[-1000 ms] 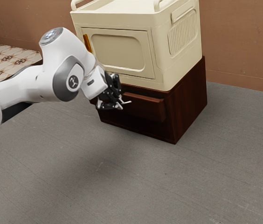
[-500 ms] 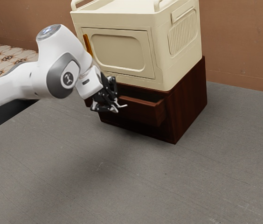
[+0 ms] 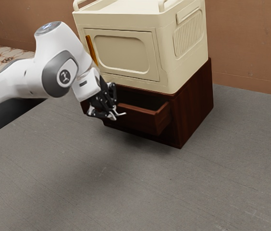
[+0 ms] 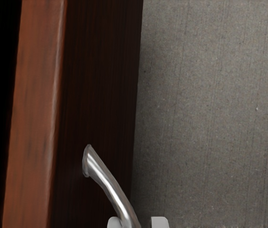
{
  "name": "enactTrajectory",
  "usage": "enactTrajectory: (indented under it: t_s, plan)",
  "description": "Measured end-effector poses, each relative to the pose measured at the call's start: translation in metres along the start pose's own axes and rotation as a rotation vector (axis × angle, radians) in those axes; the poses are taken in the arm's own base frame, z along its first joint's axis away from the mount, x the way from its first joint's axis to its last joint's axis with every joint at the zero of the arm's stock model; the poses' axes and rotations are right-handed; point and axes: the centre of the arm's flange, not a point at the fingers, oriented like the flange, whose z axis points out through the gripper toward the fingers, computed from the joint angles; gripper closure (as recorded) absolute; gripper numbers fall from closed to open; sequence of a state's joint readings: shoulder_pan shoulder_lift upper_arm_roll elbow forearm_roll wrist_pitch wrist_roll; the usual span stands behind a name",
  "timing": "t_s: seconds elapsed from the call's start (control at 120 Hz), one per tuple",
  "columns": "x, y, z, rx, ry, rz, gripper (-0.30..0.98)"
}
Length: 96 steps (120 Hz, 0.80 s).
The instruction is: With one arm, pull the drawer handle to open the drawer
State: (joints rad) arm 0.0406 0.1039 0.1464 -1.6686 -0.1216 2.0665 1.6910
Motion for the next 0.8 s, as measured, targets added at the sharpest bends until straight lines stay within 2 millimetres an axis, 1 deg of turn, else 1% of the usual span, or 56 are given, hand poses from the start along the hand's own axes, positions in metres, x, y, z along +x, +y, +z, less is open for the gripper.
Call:
enactTrajectory:
  t_s: [0.125, 0.317, 0.8]
  plan:
    - [0.0, 0.004, -0.006, -0.026, 0.0, 0.006, 0.77]
    - [0.0, 0.009, -0.007, -0.065, -0.005, 0.015, 0.78]
    - [0.002, 0.021, -0.018, -0.126, -0.022, 0.04, 0.78]
